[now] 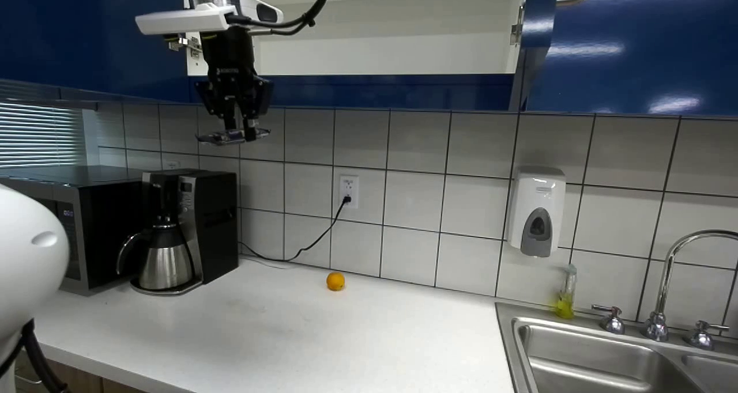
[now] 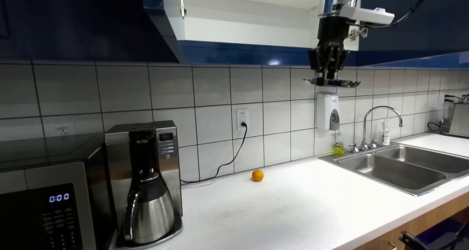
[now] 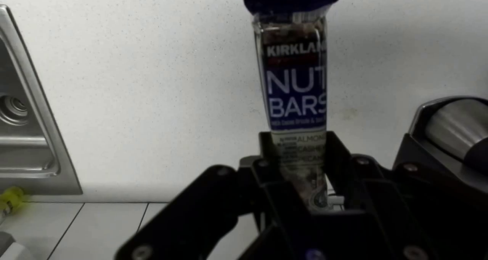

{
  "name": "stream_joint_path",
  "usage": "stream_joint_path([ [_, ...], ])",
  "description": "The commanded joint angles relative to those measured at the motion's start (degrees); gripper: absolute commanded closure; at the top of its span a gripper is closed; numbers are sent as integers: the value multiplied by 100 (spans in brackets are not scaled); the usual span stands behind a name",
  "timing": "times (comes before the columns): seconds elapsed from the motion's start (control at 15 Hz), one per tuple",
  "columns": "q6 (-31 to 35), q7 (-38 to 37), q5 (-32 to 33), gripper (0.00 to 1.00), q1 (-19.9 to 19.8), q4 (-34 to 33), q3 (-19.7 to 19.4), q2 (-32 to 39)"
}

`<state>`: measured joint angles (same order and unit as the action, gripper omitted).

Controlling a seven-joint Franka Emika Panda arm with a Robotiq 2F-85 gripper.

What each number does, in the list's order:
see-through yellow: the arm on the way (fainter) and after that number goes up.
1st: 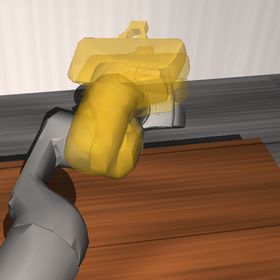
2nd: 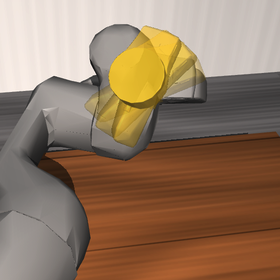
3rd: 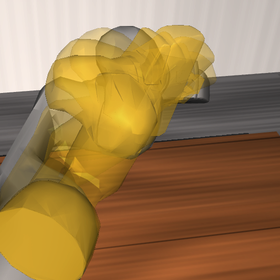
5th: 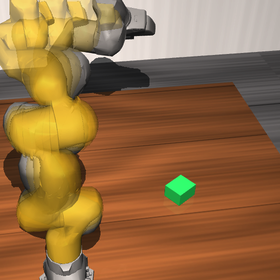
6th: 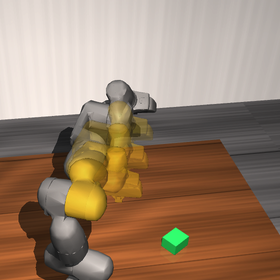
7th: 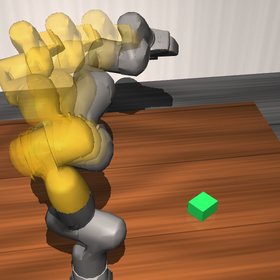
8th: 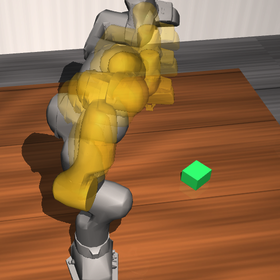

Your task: Pick up the granola bar and place it on the bottom shelf of the cabinet above

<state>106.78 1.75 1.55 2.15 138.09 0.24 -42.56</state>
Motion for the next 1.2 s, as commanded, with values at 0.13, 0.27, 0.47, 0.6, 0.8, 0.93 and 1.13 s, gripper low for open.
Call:
stream_joint_path([
  [0.13, -540, -462, -157, 89, -79, -1011, 151, 238],
  [0.27, -614, -503, -165, 89, -55, -1349, 173, 384],
  [0.47, -679, -655, -137, 89, -78, -1882, 267, 662],
  [0.6, -728, -733, -139, 89, -73, -2228, 307, 882],
  [0.8, -809, -907, -116, 89, -85, -2741, 381, 1233],
  [0.93, -845, -1008, -100, 89, -86, -3060, 420, 1476],
  [1.13, -950, -1189, -70, 89, -92, -3601, 474, 1895],
])
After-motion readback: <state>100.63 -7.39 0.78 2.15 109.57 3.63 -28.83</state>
